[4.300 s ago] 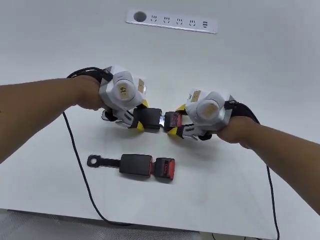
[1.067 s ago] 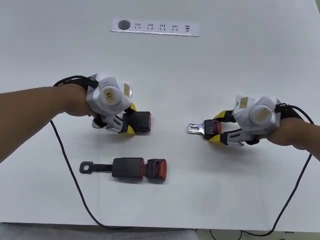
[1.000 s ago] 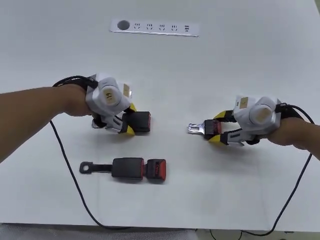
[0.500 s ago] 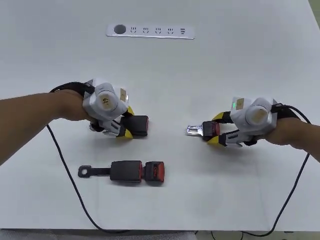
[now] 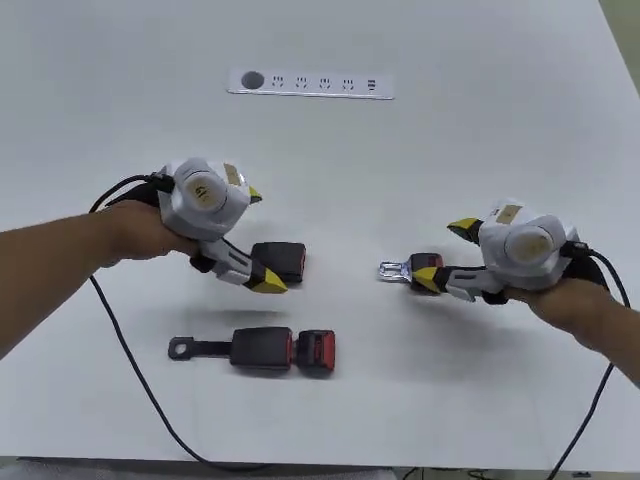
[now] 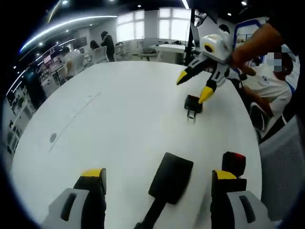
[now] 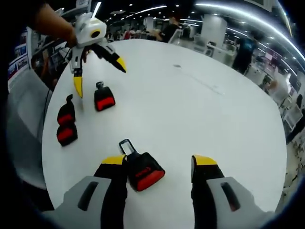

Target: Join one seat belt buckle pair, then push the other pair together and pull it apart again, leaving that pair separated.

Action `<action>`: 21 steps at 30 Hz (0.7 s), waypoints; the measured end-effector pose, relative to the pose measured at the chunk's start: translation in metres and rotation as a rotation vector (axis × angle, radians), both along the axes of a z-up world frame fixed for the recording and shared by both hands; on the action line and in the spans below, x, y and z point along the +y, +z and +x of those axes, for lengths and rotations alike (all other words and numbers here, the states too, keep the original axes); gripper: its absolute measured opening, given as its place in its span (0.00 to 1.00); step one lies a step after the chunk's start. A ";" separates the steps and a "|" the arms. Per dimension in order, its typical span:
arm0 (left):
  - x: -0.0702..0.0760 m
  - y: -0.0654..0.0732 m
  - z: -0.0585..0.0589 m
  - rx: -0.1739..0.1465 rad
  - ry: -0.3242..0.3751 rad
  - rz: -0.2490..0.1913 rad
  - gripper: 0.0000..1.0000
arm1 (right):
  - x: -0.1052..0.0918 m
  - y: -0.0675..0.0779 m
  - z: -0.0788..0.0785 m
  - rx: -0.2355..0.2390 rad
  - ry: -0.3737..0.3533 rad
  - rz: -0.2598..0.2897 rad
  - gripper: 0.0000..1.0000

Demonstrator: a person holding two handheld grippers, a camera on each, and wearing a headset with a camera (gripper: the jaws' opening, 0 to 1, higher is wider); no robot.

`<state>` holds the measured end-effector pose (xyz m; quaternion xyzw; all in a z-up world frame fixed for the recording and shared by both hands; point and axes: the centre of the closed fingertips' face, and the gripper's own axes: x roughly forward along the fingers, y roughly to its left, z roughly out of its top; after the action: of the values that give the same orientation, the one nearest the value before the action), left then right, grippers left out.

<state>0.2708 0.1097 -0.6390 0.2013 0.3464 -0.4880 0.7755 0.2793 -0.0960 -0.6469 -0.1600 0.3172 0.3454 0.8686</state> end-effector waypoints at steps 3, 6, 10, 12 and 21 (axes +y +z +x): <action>0.008 0.008 0.004 -0.016 0.097 -0.023 1.00 | -0.001 0.005 0.002 -0.039 -0.071 0.033 0.64; 0.020 0.016 0.009 -0.059 0.176 -0.052 1.00 | 0.001 0.010 0.001 -0.054 -0.135 0.068 0.81; 0.031 0.028 0.007 -0.087 0.261 -0.081 1.00 | 0.004 0.020 -0.005 -0.090 -0.192 0.090 0.92; 0.037 0.035 0.003 -0.091 0.323 -0.106 1.00 | 0.005 0.025 -0.008 -0.106 -0.215 0.091 0.94; 0.072 0.050 -0.019 -0.104 0.535 -0.189 1.00 | 0.000 0.043 -0.027 -0.169 -0.314 0.151 0.99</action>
<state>0.2519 0.1816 -0.5886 0.0545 0.2997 -0.2852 0.9088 0.2527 -0.0959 -0.6037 -0.0712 0.2375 0.2140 0.9449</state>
